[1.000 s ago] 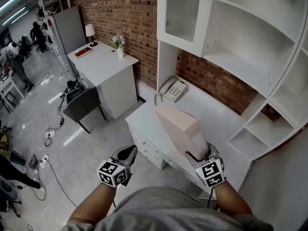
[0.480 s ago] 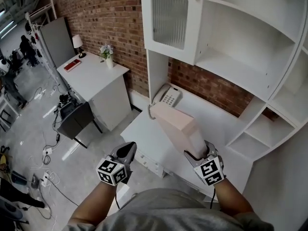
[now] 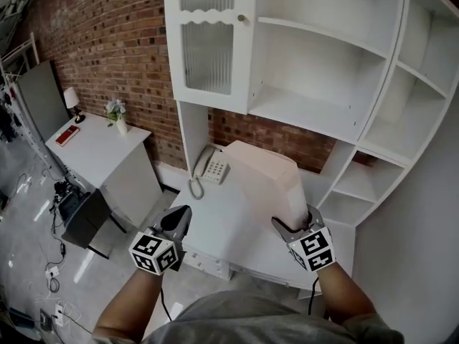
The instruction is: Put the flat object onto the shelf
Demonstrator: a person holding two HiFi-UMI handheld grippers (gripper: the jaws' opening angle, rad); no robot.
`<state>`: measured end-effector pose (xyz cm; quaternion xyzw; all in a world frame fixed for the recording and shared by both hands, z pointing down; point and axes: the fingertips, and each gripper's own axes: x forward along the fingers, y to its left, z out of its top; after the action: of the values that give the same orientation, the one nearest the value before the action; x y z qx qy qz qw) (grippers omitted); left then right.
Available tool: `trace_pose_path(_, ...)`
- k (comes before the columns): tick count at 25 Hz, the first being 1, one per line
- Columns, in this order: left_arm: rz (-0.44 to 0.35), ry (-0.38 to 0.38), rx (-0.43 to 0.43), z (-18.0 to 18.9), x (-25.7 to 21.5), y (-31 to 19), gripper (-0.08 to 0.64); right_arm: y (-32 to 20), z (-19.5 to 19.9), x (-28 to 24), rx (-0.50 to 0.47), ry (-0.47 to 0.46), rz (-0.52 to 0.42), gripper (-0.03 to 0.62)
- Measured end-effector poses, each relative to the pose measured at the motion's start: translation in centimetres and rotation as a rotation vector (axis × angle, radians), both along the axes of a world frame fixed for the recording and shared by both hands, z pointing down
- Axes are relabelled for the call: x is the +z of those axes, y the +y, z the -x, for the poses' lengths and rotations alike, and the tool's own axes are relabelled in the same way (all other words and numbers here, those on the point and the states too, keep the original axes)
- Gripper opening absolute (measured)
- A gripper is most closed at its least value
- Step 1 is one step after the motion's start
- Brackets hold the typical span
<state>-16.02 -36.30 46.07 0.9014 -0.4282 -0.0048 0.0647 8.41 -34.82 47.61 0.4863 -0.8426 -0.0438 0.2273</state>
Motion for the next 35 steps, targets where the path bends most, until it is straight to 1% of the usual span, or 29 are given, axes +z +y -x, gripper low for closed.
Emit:
trace_pose_path(3, -0.059, -0.009, 0.074, -2.9, -3.2, -1.4, 0.000, 0.2, -2.8, -3.7, 0.087, -0.041, -0.042, 0.285)
trace_pose_path(7, -0.135, -0.008, 0.191, -8.2, -7.9, -3.0, 0.000, 1.2, -7.4, -9.0, 0.203, -0.103, -0.109, 0.285)
trace_pose_path(12, -0.246, 0.016, 0.341, -15.1, -14.9, -3.2, 0.000, 3.5, -13.1, -15.7, 0.343, -0.112, -0.219, 0.285)
trace_pose_path(15, -0.305, 0.020, 0.418, -18.9, -18.7, -2.6, 0.000, 5.2, -16.2, -19.6, 0.414, -0.070, -0.288, 0.285)
trace_pose_path(18, -0.344, 0.042, 0.499, -22.5, -22.3, -1.8, 0.000, 7.3, -19.5, -23.6, 0.487, -0.021, -0.354, 0.285)
trace_pose_path(22, -0.387, 0.047, 0.566, -25.8, -26.6, -0.5, 0.000, 10.3, -23.3, -29.0, 0.574, 0.069, -0.424, 0.285)
trace_pose_path(24, -0.399, 0.052, 0.587, -27.0, -28.6, -0.3, 0.000, 11.4, -24.8, -31.8, 0.610, 0.111, -0.456, 0.285)
trace_pose_path(29, -0.446, 0.030, 0.621, -29.8, -33.1, 0.2, 0.000, 13.2, -27.7, -38.7, 0.677, 0.210, -0.529, 0.284)
trace_pose_path(35, -0.452, 0.061, 0.638, -31.6, -38.5, 0.0, 0.000, 12.9, -29.6, -45.8, 0.711, 0.309, -0.581, 0.284)
